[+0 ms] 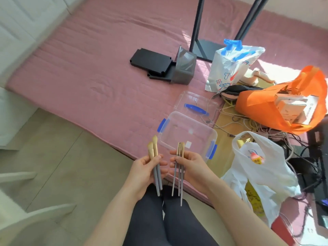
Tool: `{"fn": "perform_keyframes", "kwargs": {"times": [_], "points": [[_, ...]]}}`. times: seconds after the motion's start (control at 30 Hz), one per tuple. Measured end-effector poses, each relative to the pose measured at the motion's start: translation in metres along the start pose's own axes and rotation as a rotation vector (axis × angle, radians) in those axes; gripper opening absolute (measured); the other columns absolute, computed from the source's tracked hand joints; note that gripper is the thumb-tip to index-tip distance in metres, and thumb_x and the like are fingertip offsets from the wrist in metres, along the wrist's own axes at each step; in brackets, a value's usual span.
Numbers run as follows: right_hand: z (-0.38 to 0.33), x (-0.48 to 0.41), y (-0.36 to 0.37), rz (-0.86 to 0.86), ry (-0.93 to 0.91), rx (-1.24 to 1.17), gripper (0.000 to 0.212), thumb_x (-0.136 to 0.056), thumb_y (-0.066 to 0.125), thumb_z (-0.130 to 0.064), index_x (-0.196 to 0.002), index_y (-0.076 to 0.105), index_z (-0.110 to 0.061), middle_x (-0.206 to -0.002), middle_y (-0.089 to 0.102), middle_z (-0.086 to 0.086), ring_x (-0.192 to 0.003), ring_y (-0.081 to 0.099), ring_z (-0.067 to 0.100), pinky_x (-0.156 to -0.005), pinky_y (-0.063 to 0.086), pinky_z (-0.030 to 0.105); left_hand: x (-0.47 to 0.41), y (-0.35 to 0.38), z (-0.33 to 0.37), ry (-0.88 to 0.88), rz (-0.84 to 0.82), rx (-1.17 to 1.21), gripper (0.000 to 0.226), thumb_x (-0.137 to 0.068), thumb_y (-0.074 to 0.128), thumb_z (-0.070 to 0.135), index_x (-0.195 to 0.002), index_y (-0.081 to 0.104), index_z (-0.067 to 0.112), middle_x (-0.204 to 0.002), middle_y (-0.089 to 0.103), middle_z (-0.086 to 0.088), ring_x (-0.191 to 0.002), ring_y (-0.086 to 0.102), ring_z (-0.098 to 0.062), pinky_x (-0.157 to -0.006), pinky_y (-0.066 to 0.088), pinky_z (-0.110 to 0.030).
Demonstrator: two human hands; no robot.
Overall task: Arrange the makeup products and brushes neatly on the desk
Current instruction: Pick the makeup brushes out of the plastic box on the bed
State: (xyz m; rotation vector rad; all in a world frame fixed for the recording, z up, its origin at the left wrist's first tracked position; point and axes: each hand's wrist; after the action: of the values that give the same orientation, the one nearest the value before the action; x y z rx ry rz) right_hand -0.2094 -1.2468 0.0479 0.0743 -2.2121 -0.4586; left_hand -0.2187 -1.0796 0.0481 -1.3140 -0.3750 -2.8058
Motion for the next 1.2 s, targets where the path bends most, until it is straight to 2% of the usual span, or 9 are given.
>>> {"fn": "perform_keyframes", "kwargs": {"times": [0.13, 0.33, 0.5, 0.7, 0.8, 1.03, 1.2], "points": [[0.004, 0.011, 0.025, -0.057, 0.000, 0.132, 0.019, -0.095, 0.048, 0.001, -0.112, 0.058, 0.000, -0.073, 0.064, 0.006, -0.066, 0.064, 0.016, -0.065, 0.058, 0.030, 0.032, -0.021, -0.009, 0.036, 0.096, 0.068, 0.020, -0.093, 0.059, 0.018, -0.107, 0.067, 0.005, -0.083, 0.067, -0.011, -0.068, 0.061, -0.021, -0.071, 0.058, -0.033], [0.009, 0.005, 0.071, -0.092, -0.039, 0.384, 0.019, -0.097, 0.047, -0.005, -0.107, 0.062, -0.011, -0.075, 0.062, 0.005, -0.061, 0.061, 0.013, -0.061, 0.054, 0.024, 0.060, -0.065, -0.008, 0.115, 0.286, 0.104, 0.019, -0.096, 0.055, 0.018, -0.108, 0.066, 0.008, -0.075, 0.061, -0.004, -0.060, 0.053, -0.015, -0.066, 0.051, -0.032], [0.023, 0.002, 0.127, -0.187, -0.032, 0.509, 0.019, -0.098, 0.046, -0.009, -0.109, 0.061, -0.013, -0.073, 0.061, 0.004, -0.062, 0.059, 0.019, -0.070, 0.055, 0.037, 0.086, -0.111, -0.007, 0.171, 0.392, 0.145, 0.019, -0.098, 0.051, 0.017, -0.109, 0.064, 0.011, -0.074, 0.059, -0.003, -0.057, 0.049, -0.013, -0.060, 0.048, -0.026], [0.043, 0.001, 0.195, -0.267, -0.040, 0.688, 0.024, -0.098, 0.042, -0.005, -0.109, 0.061, -0.012, -0.078, 0.060, 0.007, -0.063, 0.056, 0.018, -0.061, 0.050, 0.028, 0.115, -0.170, -0.012, 0.156, 0.450, 0.248, 0.017, -0.097, 0.054, 0.019, -0.106, 0.067, 0.013, -0.077, 0.062, -0.003, -0.064, 0.053, -0.016, -0.070, 0.052, -0.031], [0.057, 0.001, 0.234, -0.324, -0.045, 0.794, 0.024, -0.097, 0.042, -0.004, -0.106, 0.062, -0.015, -0.077, 0.061, 0.005, -0.061, 0.057, 0.014, -0.060, 0.052, 0.024, 0.131, -0.205, -0.014, 0.161, 0.490, 0.256, 0.017, -0.096, 0.054, 0.020, -0.104, 0.067, 0.013, -0.076, 0.062, -0.002, -0.062, 0.054, -0.016, -0.067, 0.053, -0.028], [0.095, -0.006, 0.319, -0.364, -0.083, 0.955, 0.024, -0.097, 0.041, -0.002, -0.104, 0.061, -0.013, -0.076, 0.062, 0.004, -0.057, 0.055, 0.011, -0.058, 0.049, 0.024, 0.167, -0.290, -0.017, 0.215, 0.569, 0.244, 0.016, -0.097, 0.052, 0.021, -0.102, 0.066, 0.014, -0.076, 0.065, -0.001, -0.056, 0.051, -0.010, -0.058, 0.050, -0.020], [0.121, -0.006, 0.374, -0.448, -0.074, 1.004, 0.022, -0.099, 0.041, -0.008, -0.105, 0.061, -0.017, -0.078, 0.067, 0.003, -0.065, 0.062, 0.013, -0.070, 0.058, 0.031, 0.188, -0.344, -0.026, 0.205, 0.642, 0.269, 0.016, -0.096, 0.053, 0.025, -0.100, 0.067, 0.018, -0.076, 0.065, 0.001, -0.058, 0.055, -0.010, -0.062, 0.053, -0.020]]}}
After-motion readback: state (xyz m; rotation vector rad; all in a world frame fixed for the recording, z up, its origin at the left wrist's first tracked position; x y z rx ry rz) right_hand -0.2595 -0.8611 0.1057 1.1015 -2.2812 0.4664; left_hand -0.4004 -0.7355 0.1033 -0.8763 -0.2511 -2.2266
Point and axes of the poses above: each hand's wrist, its own x-axis away from the middle knuckle, its own y-axis out of the palm, z = x × y
